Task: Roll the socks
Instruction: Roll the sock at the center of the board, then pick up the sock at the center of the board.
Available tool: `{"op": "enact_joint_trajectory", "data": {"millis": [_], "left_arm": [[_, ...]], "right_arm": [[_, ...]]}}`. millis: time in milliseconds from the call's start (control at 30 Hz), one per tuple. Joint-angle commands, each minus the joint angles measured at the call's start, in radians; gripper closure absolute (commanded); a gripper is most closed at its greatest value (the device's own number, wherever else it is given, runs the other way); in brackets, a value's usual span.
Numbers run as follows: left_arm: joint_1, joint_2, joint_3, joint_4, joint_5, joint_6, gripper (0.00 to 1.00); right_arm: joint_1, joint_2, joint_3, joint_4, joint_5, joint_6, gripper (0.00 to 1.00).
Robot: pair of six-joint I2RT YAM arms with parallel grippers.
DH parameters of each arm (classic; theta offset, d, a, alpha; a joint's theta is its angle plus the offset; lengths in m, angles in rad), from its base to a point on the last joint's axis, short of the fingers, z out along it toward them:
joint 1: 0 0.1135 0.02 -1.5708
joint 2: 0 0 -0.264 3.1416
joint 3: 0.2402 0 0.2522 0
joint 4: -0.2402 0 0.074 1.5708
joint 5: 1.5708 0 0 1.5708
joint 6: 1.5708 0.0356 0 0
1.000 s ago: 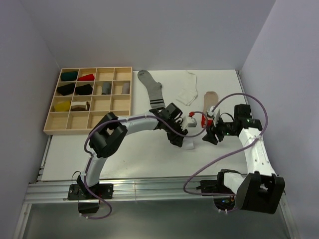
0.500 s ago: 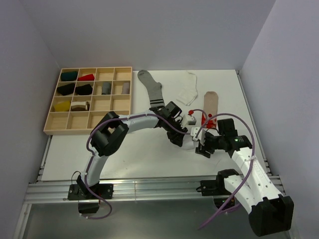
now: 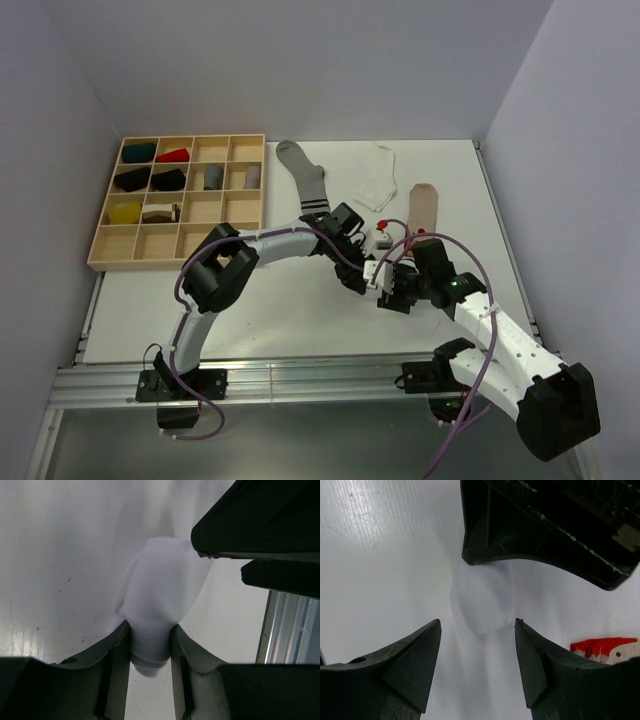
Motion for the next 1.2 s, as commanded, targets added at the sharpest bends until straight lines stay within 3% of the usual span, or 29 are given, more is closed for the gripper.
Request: {"op": "enact_joint_trajectory", "data": {"millis": [0,833,1167], "left_arm": [[-0.016,0.084,-0.032,-0.105,-0.042,0.004,0.94],[-0.016,0.102,-0.029,-0.111,-0.017,0.004,0.94],[-0.016,0.104,-0.026,-0.121,0.003,0.007,0.94]], "right_arm": [[0.036,0.015,-0.018,0.098,0.069,0.012,0.32],[0.186,0.228,-0.032,0.273,0.238,0.019,0.35],[0.197,0.292,-0.035,0.337,0.275,0.015,0.43]]}}
